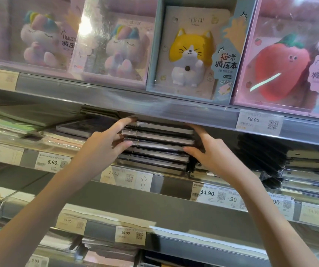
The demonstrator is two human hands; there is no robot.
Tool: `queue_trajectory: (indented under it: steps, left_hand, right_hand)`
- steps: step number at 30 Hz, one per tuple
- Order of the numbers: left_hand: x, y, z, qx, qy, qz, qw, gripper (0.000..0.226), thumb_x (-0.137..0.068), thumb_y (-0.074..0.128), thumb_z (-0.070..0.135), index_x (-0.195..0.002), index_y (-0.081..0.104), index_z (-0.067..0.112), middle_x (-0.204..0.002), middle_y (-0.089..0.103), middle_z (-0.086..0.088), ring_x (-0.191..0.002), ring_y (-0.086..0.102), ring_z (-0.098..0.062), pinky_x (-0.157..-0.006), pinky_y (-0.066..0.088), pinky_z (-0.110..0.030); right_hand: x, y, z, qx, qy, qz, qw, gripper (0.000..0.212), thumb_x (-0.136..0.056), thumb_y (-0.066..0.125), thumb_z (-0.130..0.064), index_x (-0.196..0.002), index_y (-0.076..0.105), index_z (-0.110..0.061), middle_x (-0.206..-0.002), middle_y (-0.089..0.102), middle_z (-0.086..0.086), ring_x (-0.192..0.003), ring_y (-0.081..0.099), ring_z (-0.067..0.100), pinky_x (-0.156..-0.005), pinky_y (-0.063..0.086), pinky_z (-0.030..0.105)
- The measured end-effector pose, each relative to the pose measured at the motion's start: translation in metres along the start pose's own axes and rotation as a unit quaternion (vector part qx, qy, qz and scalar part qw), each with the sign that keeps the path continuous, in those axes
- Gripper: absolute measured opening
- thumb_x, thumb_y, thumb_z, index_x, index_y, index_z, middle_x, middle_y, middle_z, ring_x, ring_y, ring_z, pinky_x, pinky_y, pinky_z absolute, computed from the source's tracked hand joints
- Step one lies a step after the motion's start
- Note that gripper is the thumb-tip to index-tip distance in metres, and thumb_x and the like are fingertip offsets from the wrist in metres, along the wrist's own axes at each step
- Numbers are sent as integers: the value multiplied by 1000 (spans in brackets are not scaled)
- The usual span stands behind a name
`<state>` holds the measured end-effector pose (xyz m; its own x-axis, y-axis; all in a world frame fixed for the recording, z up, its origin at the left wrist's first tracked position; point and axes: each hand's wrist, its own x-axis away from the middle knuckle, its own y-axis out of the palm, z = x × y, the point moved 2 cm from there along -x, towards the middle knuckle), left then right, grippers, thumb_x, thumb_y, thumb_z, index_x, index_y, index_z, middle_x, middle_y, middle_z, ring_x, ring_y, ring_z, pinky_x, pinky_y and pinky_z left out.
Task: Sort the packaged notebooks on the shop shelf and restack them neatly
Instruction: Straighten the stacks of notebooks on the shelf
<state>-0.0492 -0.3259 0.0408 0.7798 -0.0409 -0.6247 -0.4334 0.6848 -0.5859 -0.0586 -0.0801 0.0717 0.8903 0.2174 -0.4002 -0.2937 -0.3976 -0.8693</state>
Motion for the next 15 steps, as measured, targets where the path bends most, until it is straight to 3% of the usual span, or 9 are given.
queue_trajectory:
  steps: [4,6,10,12,15]
  left_hand:
    - [-1,4,2,1,-9,3,1000,57,-92,55,24,-141,29,37,-116,63,-16,-101,61,-28,-86,45,-34]
    - [-2,5,1,1,-12,10,1000,57,-92,54,19,-143,29,30,-106,67,-17,-89,62,-28,-79,44,-33]
    - [-4,3,-1,-1,-13,12,1000,57,-92,55,16,-143,30,23,-81,63,-12,-80,59,-26,-75,44,-35]
    - [-3,3,0,-5,-13,6,1000,57,-92,54,17,-144,30,24,-89,66,-18,-85,61,-31,-78,46,-39]
    - [-2,3,-1,-1,-25,-11,1000,61,-92,55,20,-144,25,30,-120,61,-19,-106,59,-30,-85,43,-33]
  right_hand:
    - [6,2,-9,30,-13,12,999,61,-95,47,-39,-145,13,-36,-66,47,-3,-63,49,16,-66,45,32]
    - [10,3,-13,70,-22,32,997,59,-95,45,-41,-145,14,-33,-65,43,-6,-70,50,21,-71,44,34]
    - [17,4,-19,98,-39,69,992,55,-94,45,-44,-141,20,-31,-60,43,-8,-60,45,20,-64,40,33]
    - [20,5,-19,82,-36,66,994,59,-93,48,-45,-142,18,-32,-61,44,-8,-63,48,20,-65,43,33]
    - [19,7,-17,36,-27,56,997,70,-88,59,-41,-143,18,-33,-65,51,-3,-68,55,21,-66,46,32]
